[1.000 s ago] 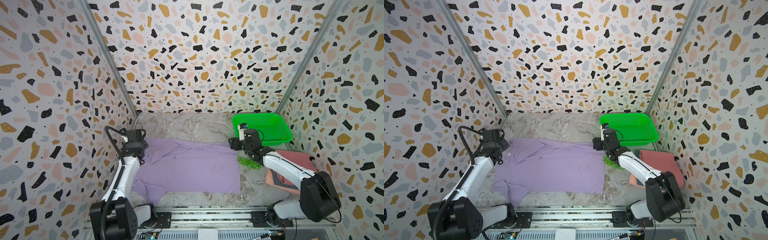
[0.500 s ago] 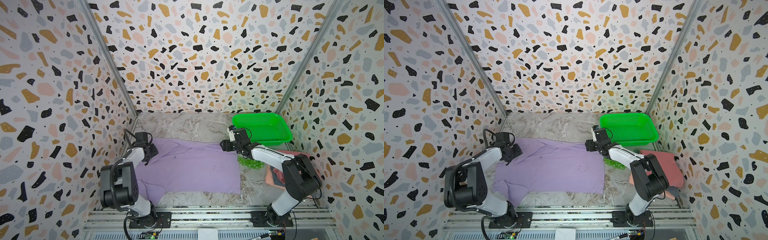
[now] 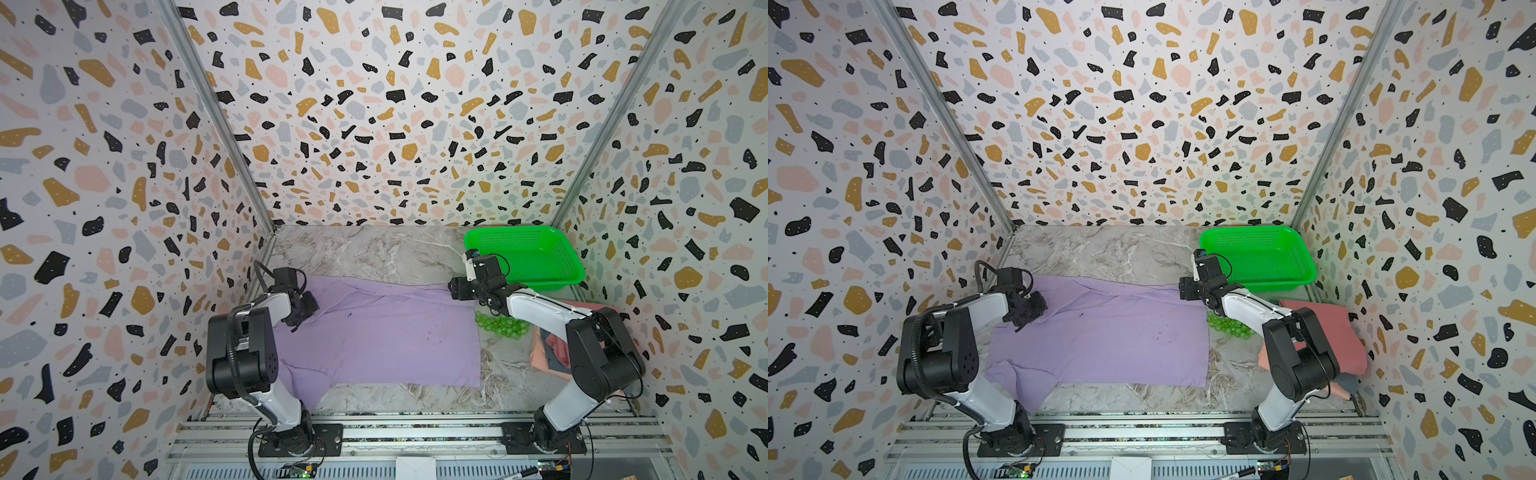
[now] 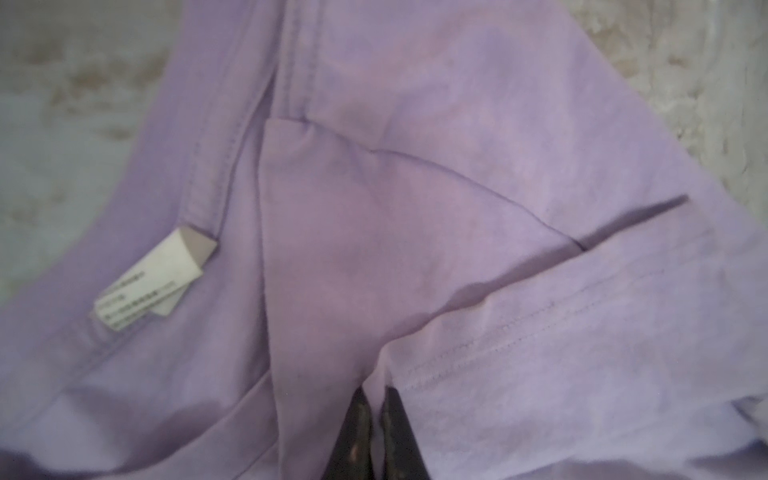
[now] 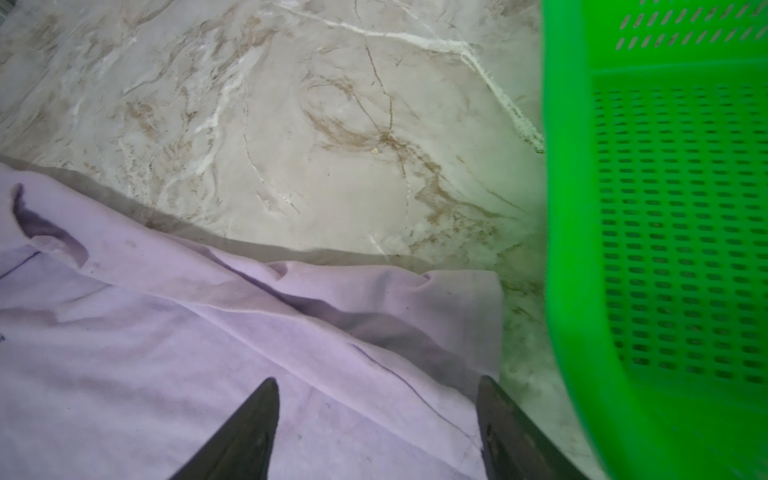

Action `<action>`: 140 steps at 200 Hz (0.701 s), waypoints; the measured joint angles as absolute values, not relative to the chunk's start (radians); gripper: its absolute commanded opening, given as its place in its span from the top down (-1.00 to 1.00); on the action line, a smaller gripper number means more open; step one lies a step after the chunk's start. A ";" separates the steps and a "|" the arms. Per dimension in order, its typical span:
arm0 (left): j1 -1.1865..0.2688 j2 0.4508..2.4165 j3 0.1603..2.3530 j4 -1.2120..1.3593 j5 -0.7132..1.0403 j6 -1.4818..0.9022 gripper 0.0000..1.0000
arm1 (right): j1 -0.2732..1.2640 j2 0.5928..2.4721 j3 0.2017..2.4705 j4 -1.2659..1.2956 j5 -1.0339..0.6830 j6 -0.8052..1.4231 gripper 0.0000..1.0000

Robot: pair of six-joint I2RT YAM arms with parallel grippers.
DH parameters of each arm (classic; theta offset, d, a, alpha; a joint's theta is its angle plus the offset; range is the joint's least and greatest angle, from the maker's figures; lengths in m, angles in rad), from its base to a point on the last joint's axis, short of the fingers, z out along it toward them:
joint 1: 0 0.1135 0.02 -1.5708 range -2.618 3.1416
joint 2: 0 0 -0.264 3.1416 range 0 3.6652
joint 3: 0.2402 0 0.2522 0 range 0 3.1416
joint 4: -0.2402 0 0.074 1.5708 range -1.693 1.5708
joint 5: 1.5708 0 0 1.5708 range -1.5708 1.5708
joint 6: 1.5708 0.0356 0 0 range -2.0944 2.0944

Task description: Fold and stack the t-shirts

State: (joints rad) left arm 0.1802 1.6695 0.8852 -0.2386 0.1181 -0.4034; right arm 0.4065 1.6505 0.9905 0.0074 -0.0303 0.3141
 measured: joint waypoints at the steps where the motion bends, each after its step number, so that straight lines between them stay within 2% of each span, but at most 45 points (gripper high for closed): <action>1: 0.180 1.670 0.886 -0.240 0.118 -0.403 1.00 | 0.405 1.651 0.991 0.007 -0.031 0.313 -0.49; 80: 0.184 1.592 1.060 -0.350 0.075 -0.400 1.00 | 0.393 1.761 1.037 -0.038 -0.104 0.160 -0.39; 140: 0.237 1.581 1.065 -0.395 0.061 -0.381 1.00 | 0.379 1.800 1.073 -0.075 -0.126 0.039 -0.35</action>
